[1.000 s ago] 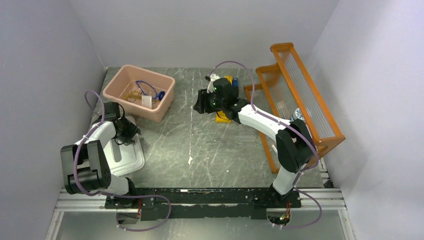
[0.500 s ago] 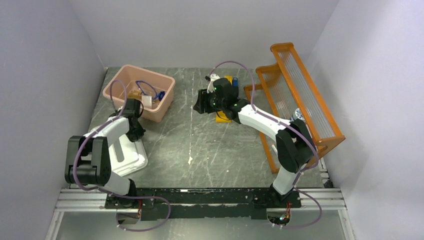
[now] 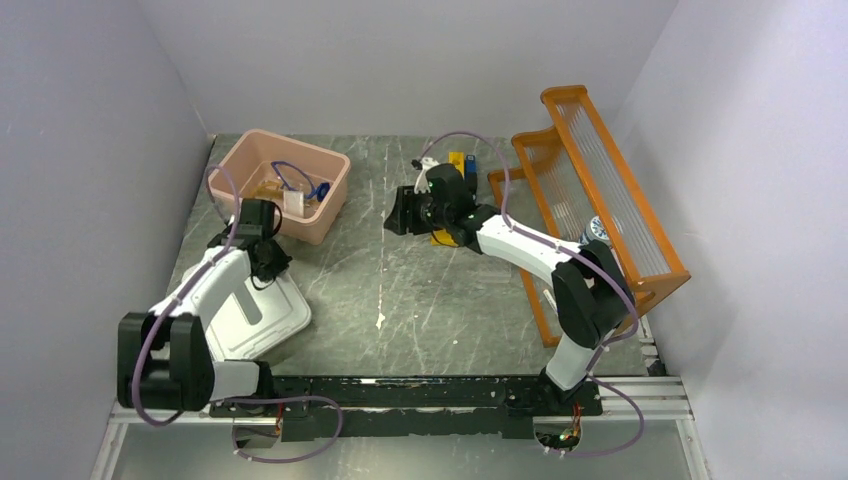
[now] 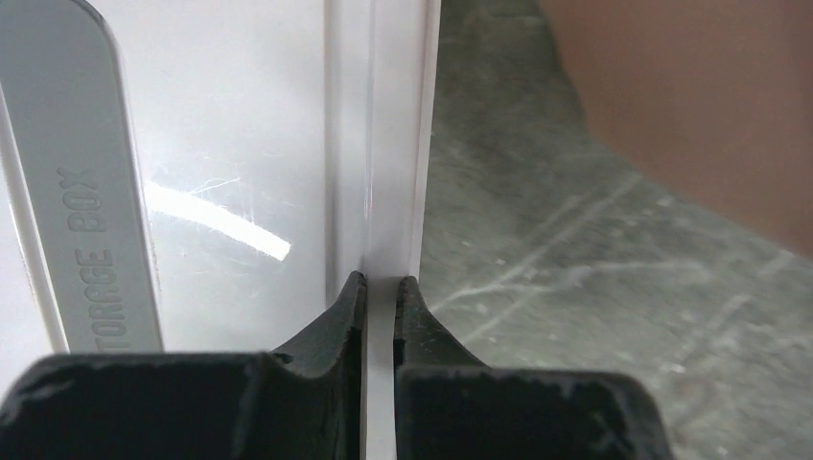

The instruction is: Organize the chemistry lab equipment

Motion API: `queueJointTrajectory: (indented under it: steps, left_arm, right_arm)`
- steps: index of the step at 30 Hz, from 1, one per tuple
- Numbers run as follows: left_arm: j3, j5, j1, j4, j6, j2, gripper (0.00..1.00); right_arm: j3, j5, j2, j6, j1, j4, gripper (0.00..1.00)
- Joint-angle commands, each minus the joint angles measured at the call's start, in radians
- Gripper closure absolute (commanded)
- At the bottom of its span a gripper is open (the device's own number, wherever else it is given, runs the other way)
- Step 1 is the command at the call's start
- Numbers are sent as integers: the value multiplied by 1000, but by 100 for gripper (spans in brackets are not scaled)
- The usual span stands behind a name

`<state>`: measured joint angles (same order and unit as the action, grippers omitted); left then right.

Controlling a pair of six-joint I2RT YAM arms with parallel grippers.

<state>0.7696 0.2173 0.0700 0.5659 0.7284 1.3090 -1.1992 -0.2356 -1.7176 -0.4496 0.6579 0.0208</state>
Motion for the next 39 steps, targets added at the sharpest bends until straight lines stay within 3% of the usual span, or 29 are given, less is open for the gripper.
queueJointTrajectory:
  steps: [1, 4, 13, 17, 23, 25, 30, 33, 36, 39]
  left_arm:
    - [-10, -109, 5, 6, 35, -112, 95]
    - [-49, -153, 5, -15, 67, -183, 95]
    - [-138, -208, 2, -74, 177, -328, 95]
    - [-153, -250, 2, -103, 207, -332, 95]
    - [-159, -286, 1, -131, 235, -321, 95]
    - [-153, -286, 1, -123, 243, -320, 95]
    - [-171, -298, -4, -128, 242, -336, 95]
    - [-161, -290, -12, -106, 217, -338, 95]
    - [-106, -233, -16, -34, 174, -354, 95]
    - [-38, -158, -16, 54, 135, -384, 84]
  right_arm:
    - [41, -26, 24, -134, 46, -74, 48]
    - [59, -115, -18, -236, 74, -156, 46]
    - [-146, -349, -239, -116, 237, -63, 29]
    - [-214, -477, -331, -112, 270, -38, 30]
    - [-299, -519, -415, -87, 298, 64, 32]
    - [-332, -559, -444, -77, 299, 92, 38]
    - [-335, -647, -462, -106, 296, 46, 72]
    - [-349, -625, -467, -104, 293, 63, 87]
    - [-356, -598, -460, -94, 291, 75, 93]
    - [-341, -581, -429, -77, 291, 62, 97]
